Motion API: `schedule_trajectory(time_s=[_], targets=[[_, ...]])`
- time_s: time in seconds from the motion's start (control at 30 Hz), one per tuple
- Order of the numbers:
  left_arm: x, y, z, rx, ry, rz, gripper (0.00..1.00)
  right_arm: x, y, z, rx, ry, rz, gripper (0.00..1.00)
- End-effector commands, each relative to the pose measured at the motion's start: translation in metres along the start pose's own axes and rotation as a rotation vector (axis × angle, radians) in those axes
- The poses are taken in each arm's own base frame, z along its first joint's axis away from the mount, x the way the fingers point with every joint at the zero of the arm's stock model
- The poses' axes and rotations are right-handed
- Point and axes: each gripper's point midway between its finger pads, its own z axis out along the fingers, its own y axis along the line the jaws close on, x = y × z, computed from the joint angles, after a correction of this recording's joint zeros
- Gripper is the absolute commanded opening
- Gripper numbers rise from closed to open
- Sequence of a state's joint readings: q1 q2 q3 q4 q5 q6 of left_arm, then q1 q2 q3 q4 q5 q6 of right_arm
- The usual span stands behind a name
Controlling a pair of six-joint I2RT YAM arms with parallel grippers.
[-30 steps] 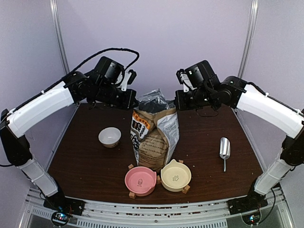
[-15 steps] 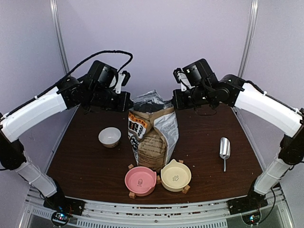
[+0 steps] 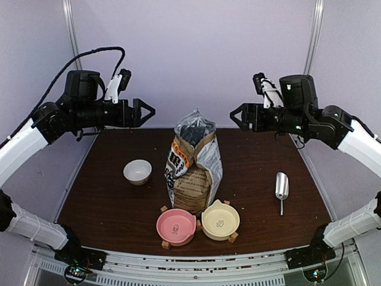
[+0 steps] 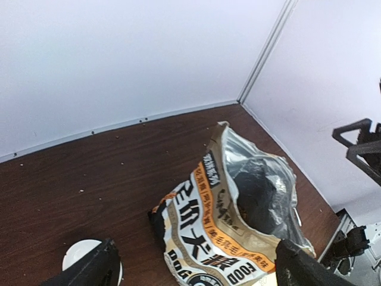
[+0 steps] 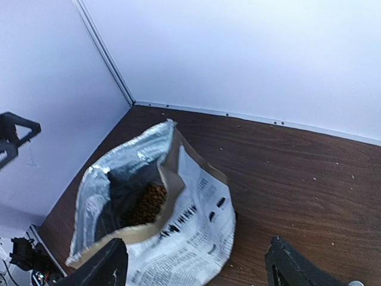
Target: Serve the pet food
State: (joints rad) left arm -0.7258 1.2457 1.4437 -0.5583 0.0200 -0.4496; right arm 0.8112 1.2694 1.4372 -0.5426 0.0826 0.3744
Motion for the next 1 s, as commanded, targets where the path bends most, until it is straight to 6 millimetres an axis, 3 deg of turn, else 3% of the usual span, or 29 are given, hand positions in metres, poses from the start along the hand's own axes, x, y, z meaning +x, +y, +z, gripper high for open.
schedule_trajectory(time_s=[0.0,0.2,0.33,0.4,0.47,0.7,0.97], targets=[[0.001,0.031,-0.007,-0.016,0.018,0.068,0.94,0.047,-0.047,-0.008,0.095,0.081,0.064,0.82],[0.002,0.106,-0.025,-0.172,0.011,0.103,0.94,0.144,-0.128,-0.028,0.287,0.224,0.221,0.83],[0.004,0.153,-0.039,-0.24,-0.045,0.033,0.95,0.21,-0.165,-0.043,0.403,0.322,0.303,0.83],[0.007,0.17,-0.042,-0.301,-0.059,0.033,0.95,0.245,-0.184,-0.051,0.473,0.381,0.355,0.83],[0.014,0.181,-0.042,-0.354,-0.051,0.048,0.95,0.266,-0.193,-0.056,0.509,0.41,0.395,0.83],[0.034,0.19,-0.04,-0.387,-0.01,0.039,0.93,0.307,-0.21,-0.054,0.584,0.403,0.518,0.83],[0.03,0.187,-0.052,-0.406,-0.048,0.056,0.93,0.315,-0.22,-0.049,0.599,0.321,0.563,0.77]])
